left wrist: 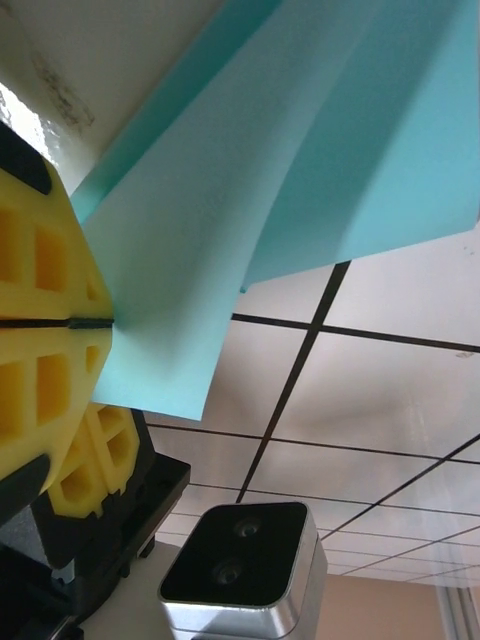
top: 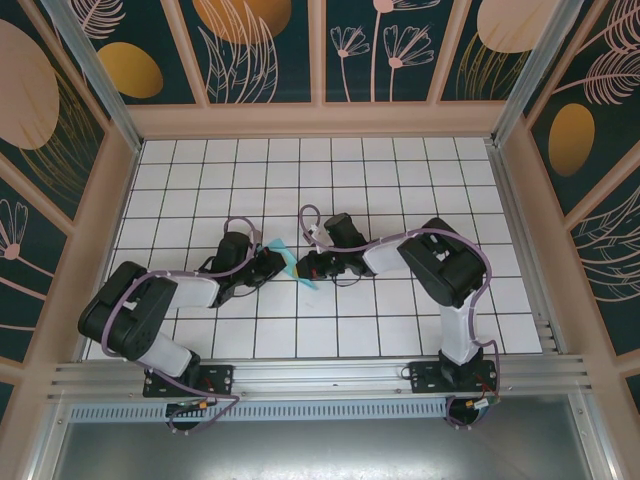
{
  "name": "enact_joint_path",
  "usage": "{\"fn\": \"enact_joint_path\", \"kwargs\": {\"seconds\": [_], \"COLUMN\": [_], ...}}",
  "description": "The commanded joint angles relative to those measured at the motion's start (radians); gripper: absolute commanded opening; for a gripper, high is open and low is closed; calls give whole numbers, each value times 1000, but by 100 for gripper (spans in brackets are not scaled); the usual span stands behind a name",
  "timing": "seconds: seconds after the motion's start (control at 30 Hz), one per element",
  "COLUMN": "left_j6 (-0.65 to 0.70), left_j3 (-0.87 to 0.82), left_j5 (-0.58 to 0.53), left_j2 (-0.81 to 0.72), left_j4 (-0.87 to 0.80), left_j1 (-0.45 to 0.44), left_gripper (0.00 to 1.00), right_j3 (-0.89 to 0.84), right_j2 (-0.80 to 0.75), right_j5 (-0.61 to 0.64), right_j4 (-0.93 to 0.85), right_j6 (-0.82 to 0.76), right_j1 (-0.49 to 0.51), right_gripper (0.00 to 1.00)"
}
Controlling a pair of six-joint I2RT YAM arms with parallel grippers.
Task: Fold a paper plane with a square sheet of paper (pick it up from the middle)
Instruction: Fold the wing for the fifth time at the center of the table.
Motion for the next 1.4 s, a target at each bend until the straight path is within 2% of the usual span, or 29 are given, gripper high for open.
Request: {"fn": "enact_joint_path", "kwargs": {"seconds": [0.0,0.37,1.0,1.37], "left_j6": [32,40,28,29], "left_j3": [20,31,23,18], "left_j5": [-10,-41,-89,-81], "left_j2": [19,65,65,59], "left_j4": [20,-7,-55,-48], "left_j1": [-6,-6,-6,-6], "left_gripper": [9,7,5,5], "right_j3": [2,24,44,-5], "right_j2": [22,24,-74,-120], "right_j5": [-22,-3,11,-3], "right_j4": [-3,-77,-212,-195], "right_j6": [6,-37,-85,-61], "right_j1": [-9,-8,-14,-23], "right_gripper": [0,1,17,23]}}
